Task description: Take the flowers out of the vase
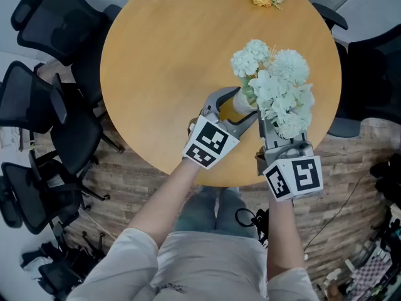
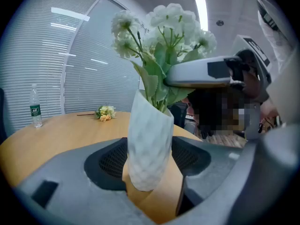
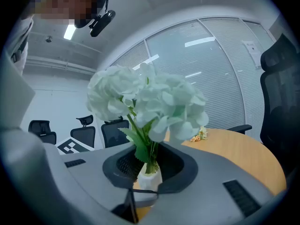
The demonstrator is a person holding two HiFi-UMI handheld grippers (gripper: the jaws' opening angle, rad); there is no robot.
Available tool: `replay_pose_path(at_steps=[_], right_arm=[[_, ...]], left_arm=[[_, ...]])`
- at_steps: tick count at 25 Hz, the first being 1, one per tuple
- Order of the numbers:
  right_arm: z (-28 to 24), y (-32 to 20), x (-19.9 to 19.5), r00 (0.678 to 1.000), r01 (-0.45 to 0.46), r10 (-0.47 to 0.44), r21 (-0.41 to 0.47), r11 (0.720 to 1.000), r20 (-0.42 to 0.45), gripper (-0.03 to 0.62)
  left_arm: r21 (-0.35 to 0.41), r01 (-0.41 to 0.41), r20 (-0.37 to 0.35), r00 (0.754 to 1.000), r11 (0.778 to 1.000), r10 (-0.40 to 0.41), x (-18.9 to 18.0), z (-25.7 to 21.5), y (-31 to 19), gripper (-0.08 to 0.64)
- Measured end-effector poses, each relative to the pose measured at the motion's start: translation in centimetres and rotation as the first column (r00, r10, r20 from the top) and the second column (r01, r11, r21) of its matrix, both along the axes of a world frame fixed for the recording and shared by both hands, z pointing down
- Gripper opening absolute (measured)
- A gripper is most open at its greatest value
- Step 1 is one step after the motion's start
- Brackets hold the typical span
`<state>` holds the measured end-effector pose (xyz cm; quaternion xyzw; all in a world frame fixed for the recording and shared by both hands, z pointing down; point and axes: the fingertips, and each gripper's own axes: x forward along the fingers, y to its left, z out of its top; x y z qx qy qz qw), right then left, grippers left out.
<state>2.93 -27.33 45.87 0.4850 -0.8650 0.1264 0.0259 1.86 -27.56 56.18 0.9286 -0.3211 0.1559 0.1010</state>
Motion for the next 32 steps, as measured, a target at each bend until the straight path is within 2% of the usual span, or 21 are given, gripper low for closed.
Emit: replay_pose_path(at_steps=[11,17,32], right_arm=[[-1.6,0.1,0.0,1.000,-0.002,0.002,0.028,1.000,0.011,0.064],[-3.9,0.5,1.6,1.000,-0.002,0.001,0.040,0.999,0.028,0.064],[-6.3,0.9,2.9,0.996,-0.012,0.008,0.049,0.999,0.085,0.063]], left_arm=[[-0.018,-0.004,0.021,1.000,1.000,0.004,-0.7,1.0,0.1,0.299],[-0.021,-0.005,0.032,0.999,1.000,0.006,0.6,0.0,0.1,0.299],[-0.025,-0.002,0.038,0.999,1.000,0.003,1.1,-0.3,0.0,0.299]])
